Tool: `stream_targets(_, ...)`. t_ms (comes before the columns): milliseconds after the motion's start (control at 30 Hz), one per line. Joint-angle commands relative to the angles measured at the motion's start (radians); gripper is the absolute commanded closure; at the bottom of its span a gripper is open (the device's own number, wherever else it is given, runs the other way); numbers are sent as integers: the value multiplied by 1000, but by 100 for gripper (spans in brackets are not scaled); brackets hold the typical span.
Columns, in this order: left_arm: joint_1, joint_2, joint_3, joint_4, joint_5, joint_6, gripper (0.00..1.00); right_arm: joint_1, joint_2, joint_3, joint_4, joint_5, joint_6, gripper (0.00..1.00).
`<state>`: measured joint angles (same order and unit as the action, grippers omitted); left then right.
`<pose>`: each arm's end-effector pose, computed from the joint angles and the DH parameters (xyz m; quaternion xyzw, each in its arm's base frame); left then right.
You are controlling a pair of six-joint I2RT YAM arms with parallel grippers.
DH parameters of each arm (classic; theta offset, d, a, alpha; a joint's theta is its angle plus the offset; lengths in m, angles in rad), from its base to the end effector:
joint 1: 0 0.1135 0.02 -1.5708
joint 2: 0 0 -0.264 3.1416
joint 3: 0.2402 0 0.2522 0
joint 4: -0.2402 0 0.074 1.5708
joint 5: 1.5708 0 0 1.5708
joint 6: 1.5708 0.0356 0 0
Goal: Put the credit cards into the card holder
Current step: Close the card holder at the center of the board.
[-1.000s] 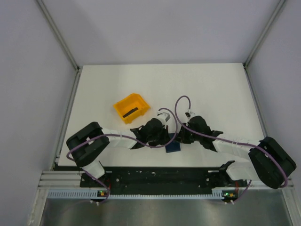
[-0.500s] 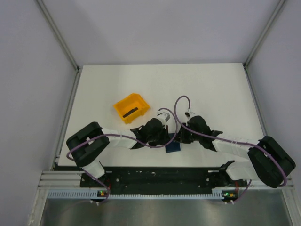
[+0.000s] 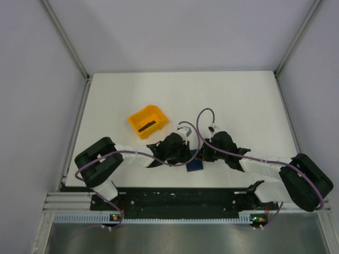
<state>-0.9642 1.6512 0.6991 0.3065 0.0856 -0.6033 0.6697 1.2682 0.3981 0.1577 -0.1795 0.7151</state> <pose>0.1797 -0.2643 0.1460 0.1793 0.8761 -0.3419 0.2888 0.1745 0.1463 0.1457 -0.0167 0.9063 0.3273 0.2670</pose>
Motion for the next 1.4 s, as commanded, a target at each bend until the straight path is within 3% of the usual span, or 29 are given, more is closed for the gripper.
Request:
stream_targets(0, -7, -8, -13, -63, 9, 4, 100, 48, -3, -35, -6, 55, 10, 87)
stream_targets(833, -5, -10, -15, -64, 9, -7, 100, 338, -47, -127, -66, 521, 193, 89)
stream_targets(1233, -7, -10, -16, -60, 13, -12, 100, 522, 42, -87, -153, 782, 378, 87)
stream_targets(1367, -7, -10, -16, -58, 19, -16, 100, 594, 123, -29, -259, 873, 490, 90)
